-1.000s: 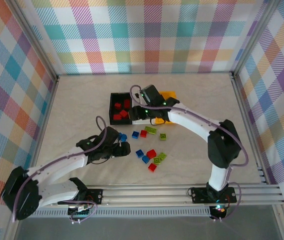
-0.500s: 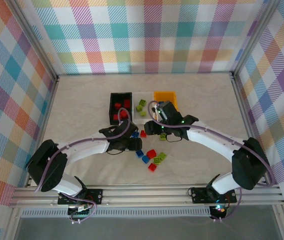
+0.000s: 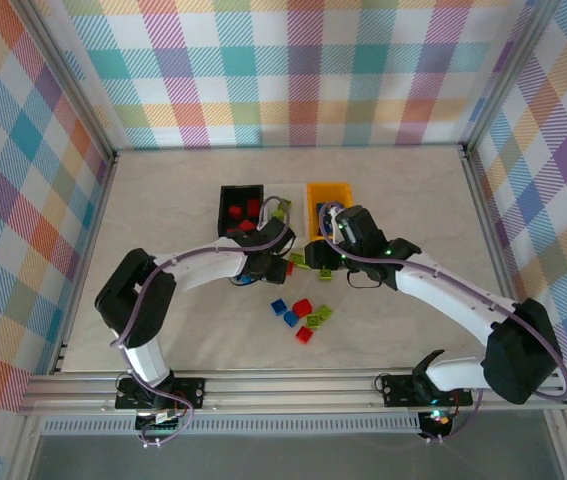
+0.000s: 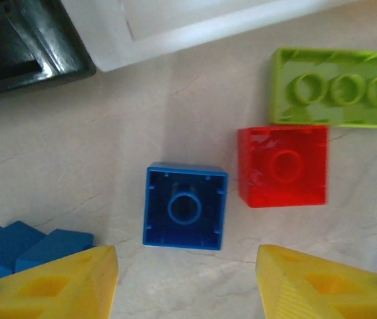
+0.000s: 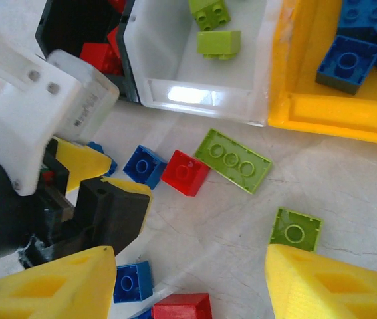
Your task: Sort the legos into containers by color
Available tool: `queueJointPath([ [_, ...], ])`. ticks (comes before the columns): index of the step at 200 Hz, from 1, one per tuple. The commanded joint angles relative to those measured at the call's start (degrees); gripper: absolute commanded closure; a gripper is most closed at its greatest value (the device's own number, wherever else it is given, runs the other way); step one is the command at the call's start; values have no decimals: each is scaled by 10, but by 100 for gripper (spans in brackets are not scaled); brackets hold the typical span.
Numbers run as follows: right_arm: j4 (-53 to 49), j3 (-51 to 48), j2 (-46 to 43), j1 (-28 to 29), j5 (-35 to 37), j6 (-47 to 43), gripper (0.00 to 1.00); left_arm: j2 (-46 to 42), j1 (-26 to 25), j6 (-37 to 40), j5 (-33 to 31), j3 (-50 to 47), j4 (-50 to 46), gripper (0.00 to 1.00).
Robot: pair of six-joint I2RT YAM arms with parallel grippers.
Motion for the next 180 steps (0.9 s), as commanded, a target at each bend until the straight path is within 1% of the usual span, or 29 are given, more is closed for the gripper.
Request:
queueJointPath([
  [1, 9, -6, -23, -9, 3, 5, 39, 18, 3, 24, -30, 24, -29, 43],
  [33, 6, -8, -38, -17, 2, 5, 38, 43, 2, 28, -28, 39, -29, 40],
  [72, 6, -11, -48, -23, 0, 5, 38, 68, 2, 27, -27, 50, -22, 44],
  [101, 6, -15, -53, -26, -3, 5, 38, 83, 2, 28, -34, 52, -17, 51],
  [124, 7, -17, -58, -29, -5, 5, 38, 91, 3, 27, -35, 53, -16, 54],
  [148, 7, -19, -62, -31, -6, 5, 38, 84, 3, 26, -35, 50, -11, 60],
  [180, 9, -21, -65, -33, -8, 6, 38, 75, 2, 24, -30, 49, -7, 66],
])
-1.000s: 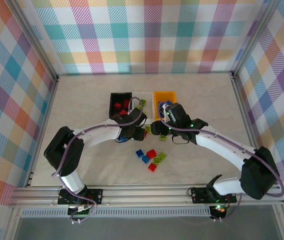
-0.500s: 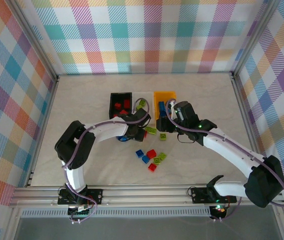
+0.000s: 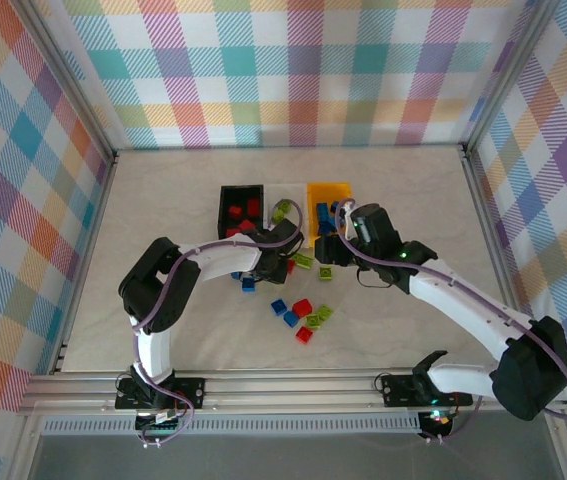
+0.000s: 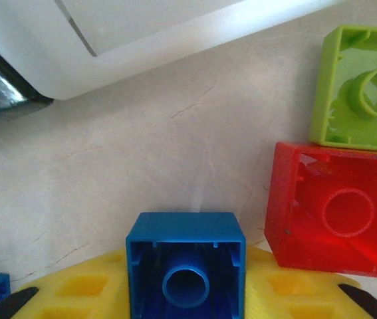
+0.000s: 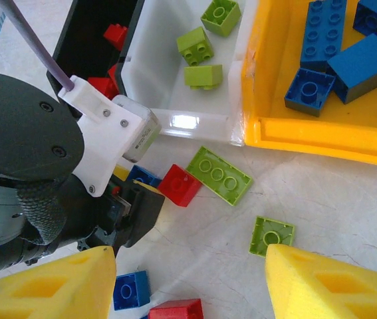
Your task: Sort the legos into containers by color
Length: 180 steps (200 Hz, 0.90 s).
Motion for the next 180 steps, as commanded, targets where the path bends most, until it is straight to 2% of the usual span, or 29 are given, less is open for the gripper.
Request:
queueJointPath([
  [1, 9, -8, -13, -4, -7, 6, 38, -7, 2, 4, -4, 4, 0, 66],
  [48, 0, -20, -34, -21, 5, 6, 38, -85, -40, -22, 11, -10, -7, 69],
  [86, 2, -53, -72, -45, 9, 19, 38, -102, -60, -56, 51, 45, 7, 69],
  [136, -21, -75, -105, -50, 19, 23, 38, 33, -50, -54, 59, 256, -9, 70],
  [180, -31, -91, -123, -52, 9, 27, 38, 175, -27, -47, 53, 460, -78, 71],
])
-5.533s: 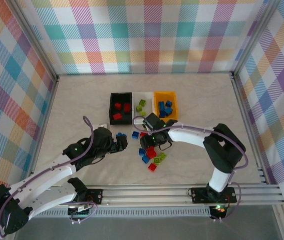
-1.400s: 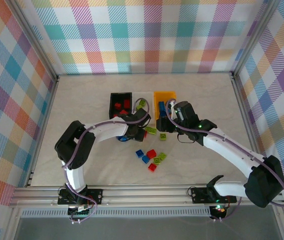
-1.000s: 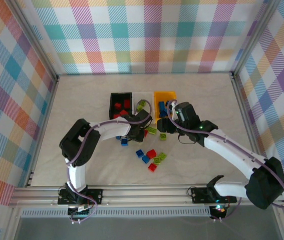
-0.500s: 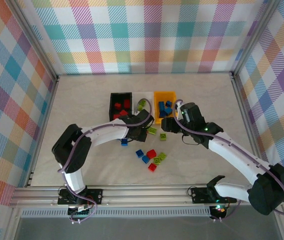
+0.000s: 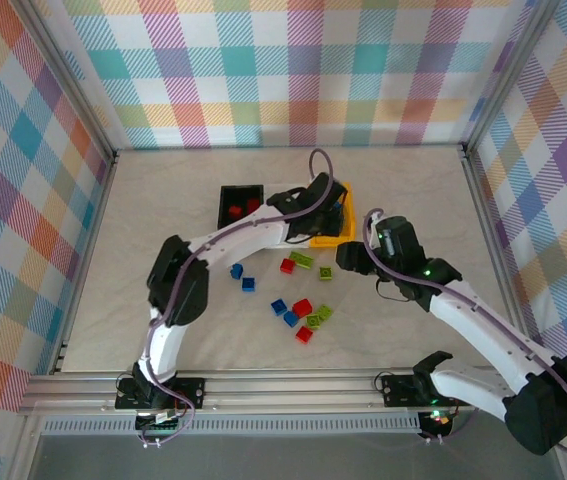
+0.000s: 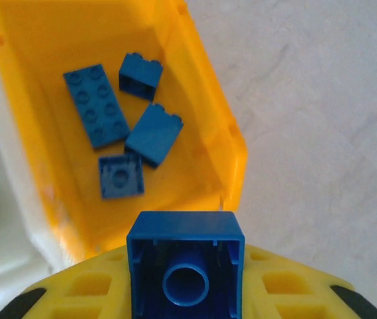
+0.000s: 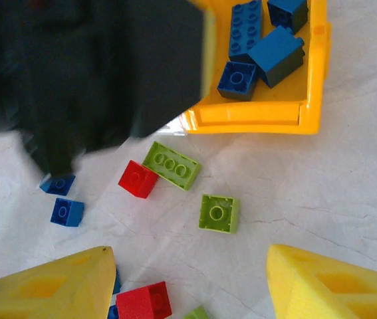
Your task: Sort the legos into containers by color
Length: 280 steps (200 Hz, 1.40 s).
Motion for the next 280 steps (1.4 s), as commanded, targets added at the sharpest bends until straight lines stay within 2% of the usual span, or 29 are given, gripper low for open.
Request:
queueJointPath([
  [1, -10, -12, -15, -4, -5, 8, 38, 60, 16, 1, -3, 88, -62, 71],
  [24, -10, -17, -22, -4, -9, 8, 38, 125, 22, 4, -6, 191, -106, 68],
  [37, -12, -18, -23, -5, -12, 8, 37, 158, 25, 3, -7, 245, -137, 61],
  [51, -15, -17, -23, -4, -15, 6, 36, 179, 25, 1, -1, 292, -158, 47],
  [72, -22, -16, -21, -5, -21, 3, 34, 171, 25, -6, 18, 308, -161, 30],
  [93, -23, -16, -12, -4, -32, -4, 34, 128, 23, -10, 25, 279, -144, 22],
  [107, -18, -16, 7, -5, -51, -10, 34, 74, 24, -15, 26, 212, -105, 18],
  [128, 3, -20, 66, -4, -77, -14, 36, -43, 24, -30, 28, 53, -19, 11],
  [150, 27, -12, 137, 8, -70, -17, 36, -162, 25, -48, 29, -108, 58, 0],
  [211, 48, 56, 297, 30, -20, -33, 37, -448, 30, -126, -13, -504, 131, 0],
  [242, 43, 90, 357, 40, -3, -39, 38, -552, 43, -159, -21, -619, 111, 0],
  [280, 13, 123, 402, 58, 32, -41, 43, -646, 48, -173, -45, -693, 84, 0],
])
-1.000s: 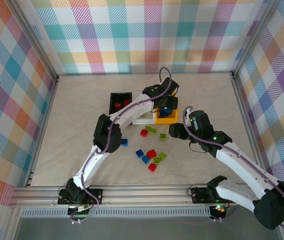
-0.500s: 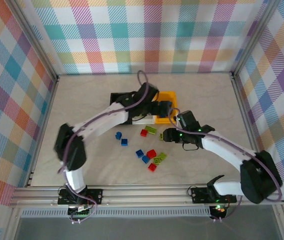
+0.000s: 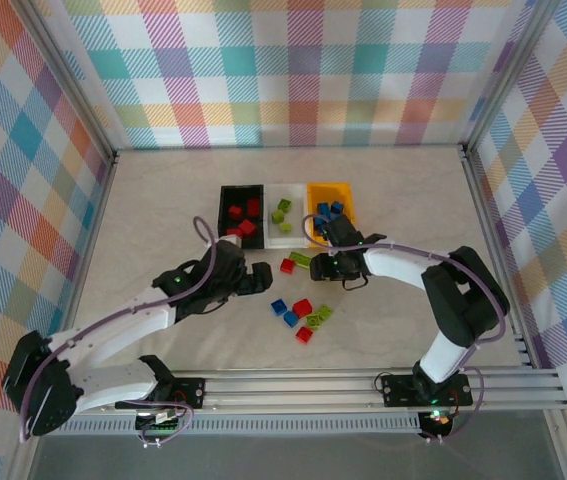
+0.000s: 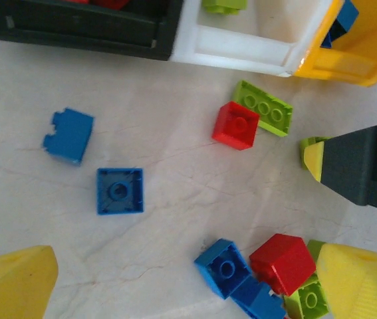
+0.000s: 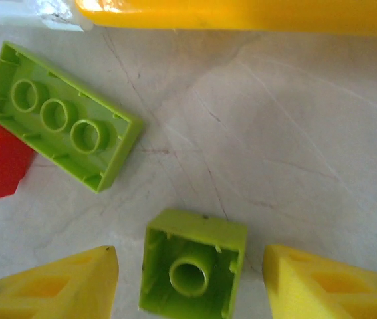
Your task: Sort the legos into containers by color
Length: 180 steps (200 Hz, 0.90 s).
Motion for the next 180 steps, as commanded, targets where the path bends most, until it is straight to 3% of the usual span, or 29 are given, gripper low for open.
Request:
queueJointPath([
  [1, -22, 23, 18, 11, 30, -9, 43, -53, 8, -23, -27, -29, -11, 0],
  [80, -37, 53, -18, 28, 30, -24, 68, -87, 19, -42, -27, -78, -20, 0],
  [120, -56, 130, -40, 37, -2, -38, 66, -90, 25, -42, -23, -85, -31, 0],
  [180, -94, 351, 122, 29, 2, -48, 63, -95, 28, -36, 13, -89, -33, 0],
])
